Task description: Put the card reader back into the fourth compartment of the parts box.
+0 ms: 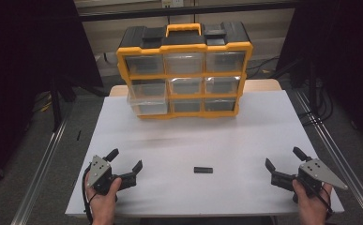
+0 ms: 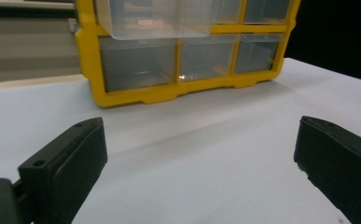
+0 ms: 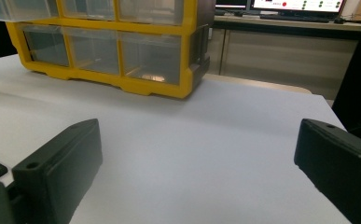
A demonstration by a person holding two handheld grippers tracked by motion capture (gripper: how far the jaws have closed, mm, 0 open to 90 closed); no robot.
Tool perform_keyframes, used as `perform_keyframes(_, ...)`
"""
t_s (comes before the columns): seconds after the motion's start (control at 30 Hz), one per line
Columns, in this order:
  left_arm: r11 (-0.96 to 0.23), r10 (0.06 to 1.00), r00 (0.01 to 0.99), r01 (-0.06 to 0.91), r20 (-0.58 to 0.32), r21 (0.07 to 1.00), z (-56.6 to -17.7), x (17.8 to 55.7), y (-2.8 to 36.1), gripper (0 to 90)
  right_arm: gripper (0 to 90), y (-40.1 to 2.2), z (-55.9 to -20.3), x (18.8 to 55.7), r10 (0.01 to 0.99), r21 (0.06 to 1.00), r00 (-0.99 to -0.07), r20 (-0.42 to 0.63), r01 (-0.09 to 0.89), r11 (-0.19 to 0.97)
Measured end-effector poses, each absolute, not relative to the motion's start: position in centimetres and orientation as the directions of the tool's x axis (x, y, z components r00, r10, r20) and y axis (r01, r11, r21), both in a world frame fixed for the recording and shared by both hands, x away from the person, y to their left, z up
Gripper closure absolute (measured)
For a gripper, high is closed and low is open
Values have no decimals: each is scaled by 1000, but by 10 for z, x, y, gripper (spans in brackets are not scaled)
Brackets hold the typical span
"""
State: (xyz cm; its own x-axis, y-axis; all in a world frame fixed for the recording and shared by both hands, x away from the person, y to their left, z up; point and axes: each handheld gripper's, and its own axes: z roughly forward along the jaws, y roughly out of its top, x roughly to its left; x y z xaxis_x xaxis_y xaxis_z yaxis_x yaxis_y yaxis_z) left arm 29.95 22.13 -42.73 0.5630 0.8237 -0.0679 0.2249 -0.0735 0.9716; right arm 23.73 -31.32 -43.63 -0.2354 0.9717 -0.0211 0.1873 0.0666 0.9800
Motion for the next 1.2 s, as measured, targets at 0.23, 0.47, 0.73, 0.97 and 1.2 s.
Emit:
perform_keyframes(0.23, -70, 780, 616, 257, -108, 964, -426, 303, 219, 16, 9, -313, -436, 237, 969, 980, -246, -22, 187, 70)
perform_keyframes(0.47, -82, 744, 657, 264, -117, 961, -423, 307, 215, 32, 10, -312, -438, 237, 963, 979, -268, -18, 192, 72)
perform_keyframes(0.73, -141, 684, 721, 280, -111, 949, -424, 310, 202, 37, 6, -313, -439, 237, 959, 978, -282, -8, 197, 66)
perform_keyframes(0.97, -182, 609, 782, 300, -133, 936, -422, 312, 193, 40, 6, -311, -439, 238, 956, 978, -292, -13, 196, 73)
perform_keyframes(1.2, -235, 569, 816, 276, -99, 932, -418, 314, 185, 39, 6, -308, -438, 237, 954, 978, -300, -23, 190, 83)
